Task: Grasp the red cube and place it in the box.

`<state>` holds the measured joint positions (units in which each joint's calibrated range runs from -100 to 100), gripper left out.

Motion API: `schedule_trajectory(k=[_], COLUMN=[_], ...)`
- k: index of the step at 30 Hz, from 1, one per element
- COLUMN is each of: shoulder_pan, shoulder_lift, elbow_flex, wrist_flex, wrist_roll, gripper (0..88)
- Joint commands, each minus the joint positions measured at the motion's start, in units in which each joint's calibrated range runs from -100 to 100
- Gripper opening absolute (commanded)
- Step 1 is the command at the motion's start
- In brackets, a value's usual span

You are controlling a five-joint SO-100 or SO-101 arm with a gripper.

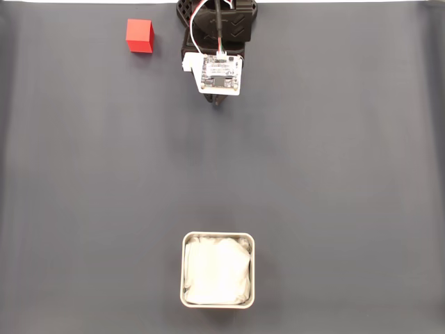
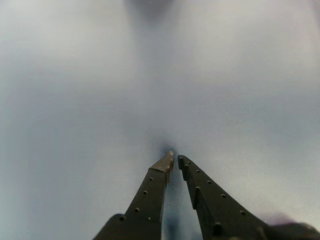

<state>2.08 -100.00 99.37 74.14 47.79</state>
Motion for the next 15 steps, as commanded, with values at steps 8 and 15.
schedule_trajectory(k=[8, 15], shoulder_pan=[-0.4, -0.6], shoulder_lift=[0.1, 5.4], elbow_flex=[0.5, -4.3], wrist_flex=[-1.3, -18.3], wrist_roll=[0.4, 0.1], gripper=[0.0, 0.0])
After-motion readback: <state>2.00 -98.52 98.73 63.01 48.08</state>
